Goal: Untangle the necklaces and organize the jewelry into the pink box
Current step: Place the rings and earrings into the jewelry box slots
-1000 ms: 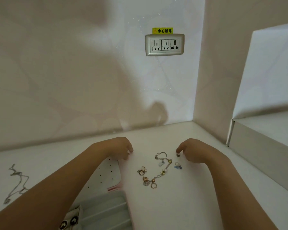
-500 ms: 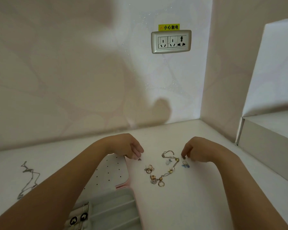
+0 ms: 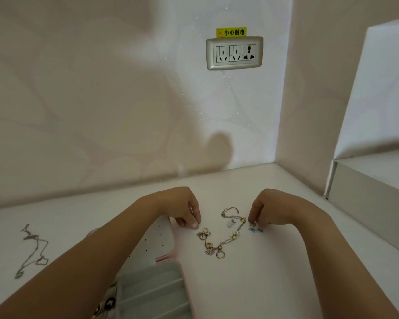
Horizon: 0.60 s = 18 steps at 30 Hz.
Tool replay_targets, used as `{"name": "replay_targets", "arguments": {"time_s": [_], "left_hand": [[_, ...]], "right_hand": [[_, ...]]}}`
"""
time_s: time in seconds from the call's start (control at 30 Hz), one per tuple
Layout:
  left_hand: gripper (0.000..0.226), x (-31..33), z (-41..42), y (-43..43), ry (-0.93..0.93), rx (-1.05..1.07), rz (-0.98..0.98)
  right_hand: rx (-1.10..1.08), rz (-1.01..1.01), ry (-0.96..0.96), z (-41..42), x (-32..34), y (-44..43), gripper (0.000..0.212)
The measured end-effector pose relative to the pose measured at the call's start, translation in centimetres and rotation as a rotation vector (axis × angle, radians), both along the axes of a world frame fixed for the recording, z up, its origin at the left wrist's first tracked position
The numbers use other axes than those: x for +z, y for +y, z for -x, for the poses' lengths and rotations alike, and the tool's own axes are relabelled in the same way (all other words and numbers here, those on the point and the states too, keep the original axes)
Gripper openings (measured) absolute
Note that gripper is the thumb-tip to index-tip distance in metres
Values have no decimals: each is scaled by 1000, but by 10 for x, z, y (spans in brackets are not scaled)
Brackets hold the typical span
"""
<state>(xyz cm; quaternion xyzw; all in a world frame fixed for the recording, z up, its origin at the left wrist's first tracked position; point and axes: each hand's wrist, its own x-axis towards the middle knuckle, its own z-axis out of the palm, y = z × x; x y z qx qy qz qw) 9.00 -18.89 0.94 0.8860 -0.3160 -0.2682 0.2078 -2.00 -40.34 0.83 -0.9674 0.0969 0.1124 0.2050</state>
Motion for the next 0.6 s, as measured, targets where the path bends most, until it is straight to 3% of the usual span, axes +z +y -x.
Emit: {"name": "replay_targets", "arguments": {"time_s": [0.23,0.37,0.5,0.6], "left_hand": [[10,-2,15,-10,-24,8,48],[7,5,22,-4,-31,74,184],[10,28,40,12,127,253,584],[12,43,59,34,164,331,761]], "right_hand": [[-18,-17,-47,2,1,2,37],[-44,-85,-291,2,4,5,34],[65,-481,-522,7,17,37,5],[180,-892,-498,18,27,79,11]]}}
